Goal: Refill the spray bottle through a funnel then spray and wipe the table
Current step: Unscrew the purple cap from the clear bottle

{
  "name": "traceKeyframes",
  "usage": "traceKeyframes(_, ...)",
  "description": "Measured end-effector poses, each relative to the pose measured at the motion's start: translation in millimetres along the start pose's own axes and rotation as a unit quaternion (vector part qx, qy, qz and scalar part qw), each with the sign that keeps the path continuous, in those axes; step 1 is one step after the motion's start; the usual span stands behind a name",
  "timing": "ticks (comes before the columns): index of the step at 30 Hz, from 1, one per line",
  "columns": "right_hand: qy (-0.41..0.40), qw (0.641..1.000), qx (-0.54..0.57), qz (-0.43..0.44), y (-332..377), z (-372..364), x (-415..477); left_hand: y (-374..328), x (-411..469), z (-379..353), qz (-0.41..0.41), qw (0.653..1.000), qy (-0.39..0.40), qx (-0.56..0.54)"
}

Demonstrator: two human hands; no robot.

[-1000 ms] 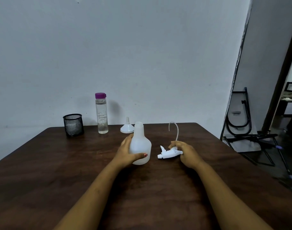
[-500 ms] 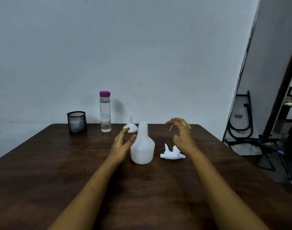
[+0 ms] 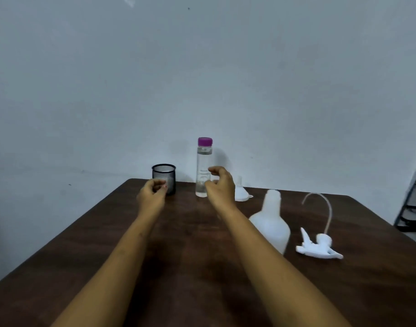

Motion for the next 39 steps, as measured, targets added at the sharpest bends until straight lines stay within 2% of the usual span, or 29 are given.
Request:
traceKeyframes(4,-0.009,0.994,-0.003,-0.107,-33.1,-28.4,48.7,0.2,23.9,-2.7,-0.007,0.999,0.025,0.037)
traceKeyframes(11,-0.047,0.983,-0.064,-0.167,-68.7,-51.9,104.6,14.9,56.6,-8.1,-0.012,0.996,0.054,0.067)
traceKeyframes(17,-0.036,0.986,-0.054,-0.151,-85.8,-62.3,132.8,28.3,74.7,-21.6,-0.014,0.996,0.063,0.066)
traceKeyframes(22,-0.009,0.984,-0.104,-0.147,-84.0,-52.4,140.2,32.7,75.6,-30.3,-0.008,0.996,0.077,0.055)
traceKeyframes(30,0.012,0.983,-0.145,-0.111,-60.6,-37.0,94.3,-2.2,51.5,-26.9,-0.033,0.996,0.067,0.043)
traceKeyframes(36,0.123,0.982,-0.126,-0.07,-29.0,-11.4,31.1,-54.1,15.6,-22.0,-0.104,0.993,0.057,0.02)
traceKeyframes(39,0.16,0.981,-0.097,-0.052,-13.3,8.1,-4.1,-84.7,-4.4,-20.8,-0.13,0.984,0.121,-0.032)
Point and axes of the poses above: each hand's wrist, its own x-axis towards the middle knuckle, its own z-axis out of the back of the hand, y = z × x, the point moved 1 cm from there along x, towards the middle knuckle, and after that the axes turned 10 degrees about y, right-handed, at the moved point
